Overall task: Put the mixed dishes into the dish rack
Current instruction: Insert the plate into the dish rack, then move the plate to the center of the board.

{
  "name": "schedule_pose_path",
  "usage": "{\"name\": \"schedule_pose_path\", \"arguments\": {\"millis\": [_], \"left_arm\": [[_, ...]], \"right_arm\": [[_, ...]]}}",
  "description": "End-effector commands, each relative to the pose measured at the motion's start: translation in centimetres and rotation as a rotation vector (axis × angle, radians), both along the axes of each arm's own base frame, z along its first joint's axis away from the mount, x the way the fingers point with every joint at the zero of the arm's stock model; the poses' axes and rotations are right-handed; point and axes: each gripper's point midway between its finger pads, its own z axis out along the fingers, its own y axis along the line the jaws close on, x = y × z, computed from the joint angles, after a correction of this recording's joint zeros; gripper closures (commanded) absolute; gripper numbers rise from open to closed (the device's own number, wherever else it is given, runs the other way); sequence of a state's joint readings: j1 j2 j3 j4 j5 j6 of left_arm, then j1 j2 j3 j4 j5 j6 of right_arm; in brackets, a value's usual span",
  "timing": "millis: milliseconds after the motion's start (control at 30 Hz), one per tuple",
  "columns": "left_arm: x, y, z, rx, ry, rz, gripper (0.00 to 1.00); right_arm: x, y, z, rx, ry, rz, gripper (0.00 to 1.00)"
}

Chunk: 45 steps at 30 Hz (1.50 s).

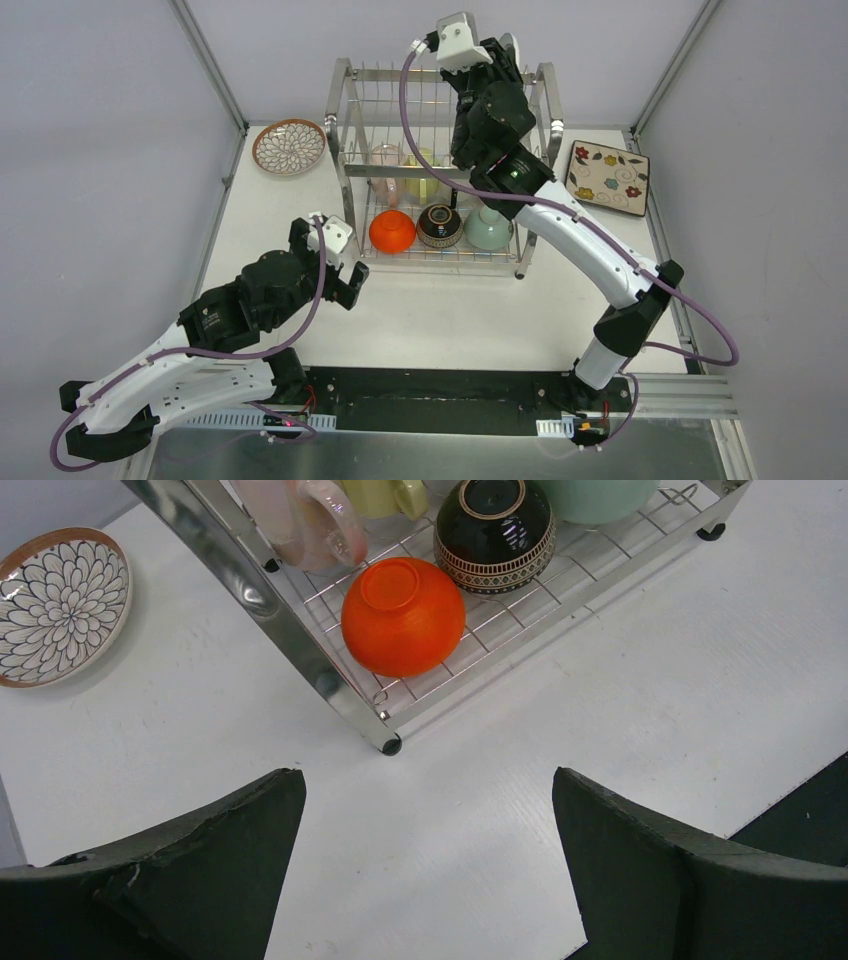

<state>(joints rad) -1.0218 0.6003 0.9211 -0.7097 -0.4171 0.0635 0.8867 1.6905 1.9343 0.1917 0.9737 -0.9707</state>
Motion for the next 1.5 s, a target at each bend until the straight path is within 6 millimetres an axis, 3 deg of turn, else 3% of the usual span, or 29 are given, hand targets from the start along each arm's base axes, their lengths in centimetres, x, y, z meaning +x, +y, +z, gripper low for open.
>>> {"name": "schedule_pose_path", "arguments": {"millis": [0,467,733,900,1067,1200,1467], "left_arm": [[0.1,-0.5,0.7,-0.02,-0.018,-0.01,0.01],[0.2,-1.3,0.4,-0.023,0.009,-0.018,0.01],[0.0,-2.0,0.8,-0.068,0.034,-0.028,0.01],[-0.5,-3.0,1.1,-0.134,0.07,-0.056,0.01],[-0.8,-5.0,-0.4,-0.192,0.156,-0.08,0.01],[-1.6,-7.2,-1.1,-0.259,0.209,-0.15,0.01],[-2.9,-10.4,0.3,-0.393,0.192,-0.317,0.01]], "right_arm": [[-1.1,-1.2,1.1,0.065,-0.031,-0.008,0.6],[-3.9,-3.7,1.6,0.259,-0.015,0.059,0.02],[-8.1,-7.3,0.7,0.449,0.046,0.151,0.0],[-10.3,-9.8,-1.4,0.517,0.079,0.15,0.0],[-11.5,-11.9,-3.5,0.561,0.085,0.137,0.0],[-11.1,-13.5,-5.1,0.545,0.113,0.075,0.0],[-8.3,-18.0,-7.6,0.662,0.183,-0.019,0.0]]}}
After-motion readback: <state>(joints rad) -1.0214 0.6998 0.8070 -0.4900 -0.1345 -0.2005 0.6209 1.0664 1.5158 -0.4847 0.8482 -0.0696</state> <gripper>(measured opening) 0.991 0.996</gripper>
